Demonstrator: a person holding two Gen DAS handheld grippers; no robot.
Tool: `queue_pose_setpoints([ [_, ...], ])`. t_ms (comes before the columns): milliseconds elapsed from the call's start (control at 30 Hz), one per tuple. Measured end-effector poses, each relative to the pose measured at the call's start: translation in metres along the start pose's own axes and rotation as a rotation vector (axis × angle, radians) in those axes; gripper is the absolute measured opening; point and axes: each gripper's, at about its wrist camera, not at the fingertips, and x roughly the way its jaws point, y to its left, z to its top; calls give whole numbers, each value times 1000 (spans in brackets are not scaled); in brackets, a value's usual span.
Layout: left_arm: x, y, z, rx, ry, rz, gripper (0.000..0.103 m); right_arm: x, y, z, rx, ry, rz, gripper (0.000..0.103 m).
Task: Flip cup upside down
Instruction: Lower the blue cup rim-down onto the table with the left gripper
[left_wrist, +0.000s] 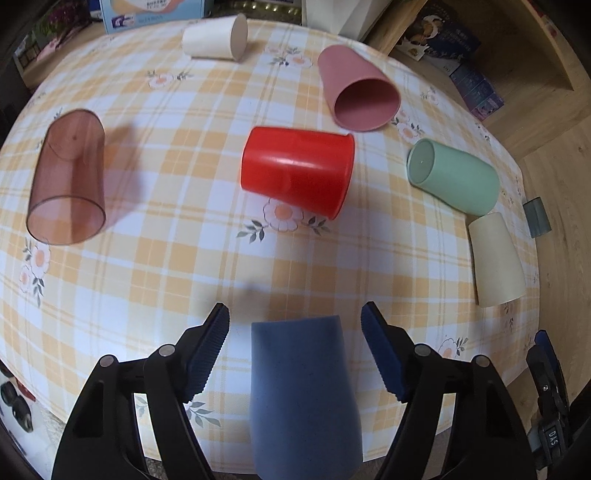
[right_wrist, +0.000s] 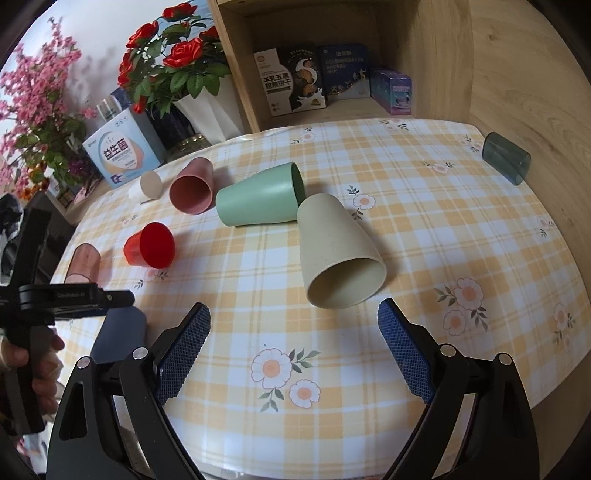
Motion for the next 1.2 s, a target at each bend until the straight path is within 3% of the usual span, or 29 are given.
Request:
queue_pose_setpoints([
  [167,9,2,-5,-17,48,-38,71,3,1,0,0,10,-3,89],
  [300,12,2,-8,-12,53,-65,54,2,3,-1,-2,14,-4,89],
  [433,7,4,-12,5,32,-92,53,1,2,-1,2,10,-7,89],
  [767,-45,13,-40,121,-125,-82,53,0,8,-2,2,14,8,89],
  [1200,-85,36,-67,106,-248,-83,53,-5,16,-4,-8,20,17,89],
])
